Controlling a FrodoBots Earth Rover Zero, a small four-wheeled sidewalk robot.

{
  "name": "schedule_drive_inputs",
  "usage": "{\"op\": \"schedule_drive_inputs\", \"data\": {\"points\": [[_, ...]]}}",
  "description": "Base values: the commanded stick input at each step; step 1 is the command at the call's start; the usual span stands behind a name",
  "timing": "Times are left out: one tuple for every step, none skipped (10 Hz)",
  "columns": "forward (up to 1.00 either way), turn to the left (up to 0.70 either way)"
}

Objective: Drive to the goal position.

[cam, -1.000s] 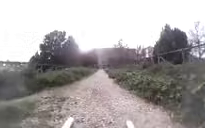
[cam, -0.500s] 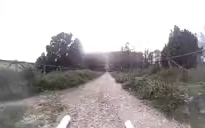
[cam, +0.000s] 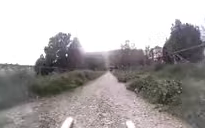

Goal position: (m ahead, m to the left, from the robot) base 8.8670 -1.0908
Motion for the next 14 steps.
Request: {"op": "schedule_drive_inputs", "data": {"points": [[0.7,0.0],[0.7,0.0],[0.7,0.0],[0.7,0.0],[0.7,0.0],[0.7,0.0],[0.7,0.0],[0.7,0.0],[0.7,0.0],[0.7,0.0],[0.7,0.0],[0.7,0.0],[0.7,0.0],[0.7,0.0]]}}
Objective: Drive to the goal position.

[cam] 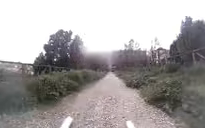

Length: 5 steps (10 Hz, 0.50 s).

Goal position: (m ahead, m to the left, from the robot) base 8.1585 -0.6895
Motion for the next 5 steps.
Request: {"op": "schedule_drive_inputs", "data": {"points": [[0.7,0.0],[0.7,0.0],[0.7,0.0],[0.7,0.0],[0.7,0.0]]}}
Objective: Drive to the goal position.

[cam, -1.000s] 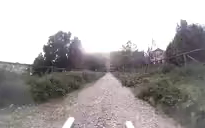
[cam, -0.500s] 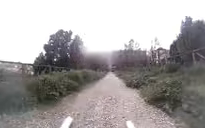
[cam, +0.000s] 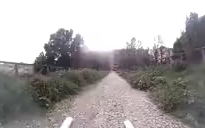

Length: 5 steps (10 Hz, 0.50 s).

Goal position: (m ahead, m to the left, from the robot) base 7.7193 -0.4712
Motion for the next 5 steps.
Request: {"op": "schedule_drive_inputs", "data": {"points": [[0.7,0.0],[0.7,0.0],[0.7,0.0],[0.7,0.0],[0.7,0.0]]}}
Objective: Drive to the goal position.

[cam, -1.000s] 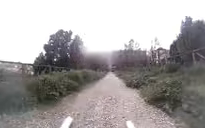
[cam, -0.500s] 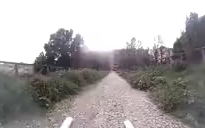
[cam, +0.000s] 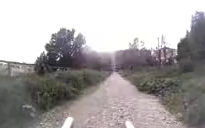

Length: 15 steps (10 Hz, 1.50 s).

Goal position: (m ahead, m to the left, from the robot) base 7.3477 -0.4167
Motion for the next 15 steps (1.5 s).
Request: {"op": "schedule_drive_inputs", "data": {"points": [[0.7,0.0],[0.7,0.0],[0.7,0.0],[0.7,0.0],[0.7,0.0],[0.7,0.0],[0.7,-0.09],[0.7,-0.26],[0.7,-0.35],[0.7,-0.35],[0.7,-0.19],[0.7,0.0],[0.7,0.0],[0.7,0.0],[0.7,0.0]]}}
